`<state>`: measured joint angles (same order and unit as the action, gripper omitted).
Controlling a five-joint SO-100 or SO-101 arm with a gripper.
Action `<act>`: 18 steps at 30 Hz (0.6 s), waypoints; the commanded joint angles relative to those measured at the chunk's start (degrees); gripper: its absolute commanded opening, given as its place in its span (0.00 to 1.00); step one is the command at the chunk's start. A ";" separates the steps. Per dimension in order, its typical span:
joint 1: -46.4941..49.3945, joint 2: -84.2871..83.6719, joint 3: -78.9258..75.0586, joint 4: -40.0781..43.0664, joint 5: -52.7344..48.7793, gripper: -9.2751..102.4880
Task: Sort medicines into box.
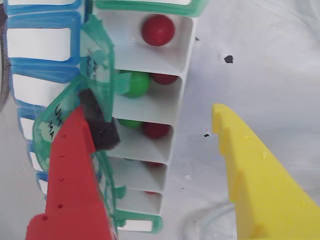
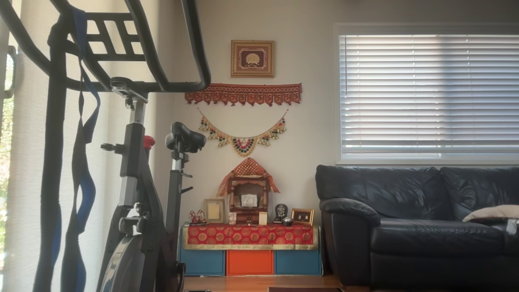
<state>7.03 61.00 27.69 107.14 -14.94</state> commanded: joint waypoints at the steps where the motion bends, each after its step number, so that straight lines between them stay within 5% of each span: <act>1: 2.29 14.59 3.87 2.11 -2.46 0.22; 5: 4.57 17.40 4.92 2.11 -4.66 0.09; 18: 20.83 31.29 25.14 2.11 -29.79 0.10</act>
<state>25.22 83.06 50.10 107.14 -39.11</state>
